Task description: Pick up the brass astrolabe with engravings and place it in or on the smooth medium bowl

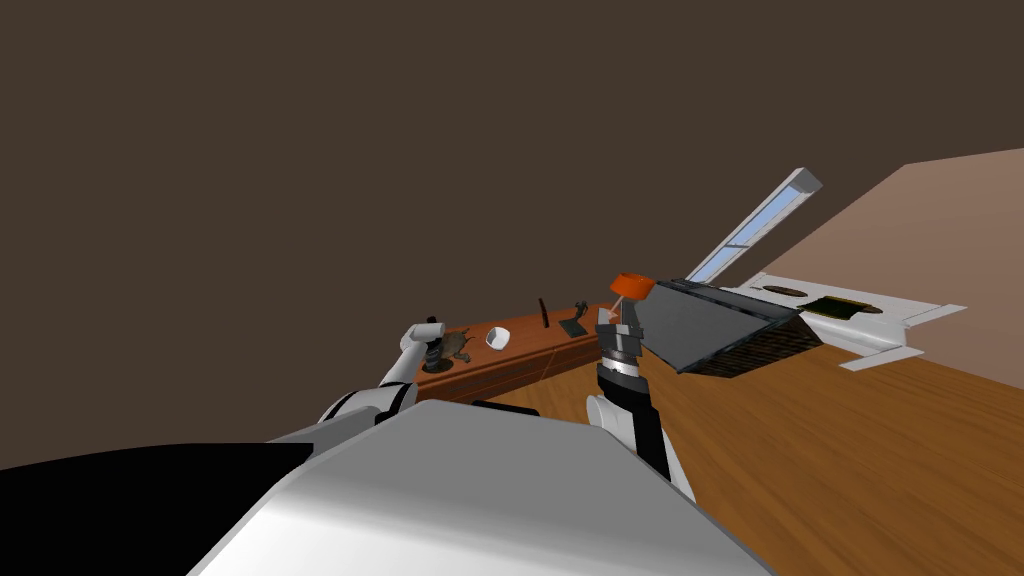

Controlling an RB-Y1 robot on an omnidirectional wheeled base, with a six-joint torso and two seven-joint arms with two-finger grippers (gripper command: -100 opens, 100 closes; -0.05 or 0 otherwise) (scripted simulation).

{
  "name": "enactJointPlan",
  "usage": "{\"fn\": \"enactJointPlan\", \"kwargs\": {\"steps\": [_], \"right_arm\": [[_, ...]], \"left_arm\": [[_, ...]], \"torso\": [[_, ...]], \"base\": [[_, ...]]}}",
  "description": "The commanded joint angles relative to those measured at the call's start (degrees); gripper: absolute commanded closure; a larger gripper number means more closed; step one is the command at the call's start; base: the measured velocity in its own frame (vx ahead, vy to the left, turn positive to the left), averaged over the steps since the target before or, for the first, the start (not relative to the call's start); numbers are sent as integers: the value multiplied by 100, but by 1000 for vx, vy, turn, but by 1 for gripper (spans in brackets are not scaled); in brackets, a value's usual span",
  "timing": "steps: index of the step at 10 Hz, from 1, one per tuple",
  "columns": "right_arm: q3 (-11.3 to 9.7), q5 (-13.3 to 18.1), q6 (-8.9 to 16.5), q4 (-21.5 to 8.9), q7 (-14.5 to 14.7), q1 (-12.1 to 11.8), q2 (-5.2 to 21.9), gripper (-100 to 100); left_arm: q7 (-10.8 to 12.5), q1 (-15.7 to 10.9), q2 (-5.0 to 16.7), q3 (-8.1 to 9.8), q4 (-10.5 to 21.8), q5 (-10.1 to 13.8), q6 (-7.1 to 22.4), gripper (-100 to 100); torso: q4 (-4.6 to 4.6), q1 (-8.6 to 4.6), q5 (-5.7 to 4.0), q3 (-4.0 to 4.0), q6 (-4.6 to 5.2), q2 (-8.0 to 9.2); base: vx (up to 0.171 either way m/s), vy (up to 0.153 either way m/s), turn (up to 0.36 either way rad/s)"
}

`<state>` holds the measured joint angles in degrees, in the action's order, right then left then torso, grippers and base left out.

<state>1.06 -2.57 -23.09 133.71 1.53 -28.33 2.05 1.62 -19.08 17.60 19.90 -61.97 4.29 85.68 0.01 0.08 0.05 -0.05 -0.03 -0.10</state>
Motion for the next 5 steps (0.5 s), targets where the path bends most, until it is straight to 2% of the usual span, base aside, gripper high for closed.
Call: {"fn": "enactJointPlan", "kwargs": {"steps": [1,2,3,4,5], "right_arm": [[0,0,0,0,0,0,0,0],[0,0,0,0,0,0,0,0],[0,0,0,0,0,0,0,0],[0,0,0,0,0,0,0,0],[0,0,0,0,0,0,0,0]], "left_arm": [[0,0,0,0,0,0,0,100],[1,0,0,0,0,0,-1,100],[2,0,0,1,-1,0,-2,0],[0,-55,39,30,-134,0,166,100],[-4,-76,57,45,-202,2,261,100]], "torso": [[0,0,0,0,0,0],[0,2,0,-1,1,-2],[-1,2,0,-2,1,-3],[-1,3,0,-2,1,-3],[1,-1,-2,0,3,-1]], "base": [[0,0,0],[0,0,0],[0,0,0],[-11,-11,-14],[-18,-18,-15]]}}
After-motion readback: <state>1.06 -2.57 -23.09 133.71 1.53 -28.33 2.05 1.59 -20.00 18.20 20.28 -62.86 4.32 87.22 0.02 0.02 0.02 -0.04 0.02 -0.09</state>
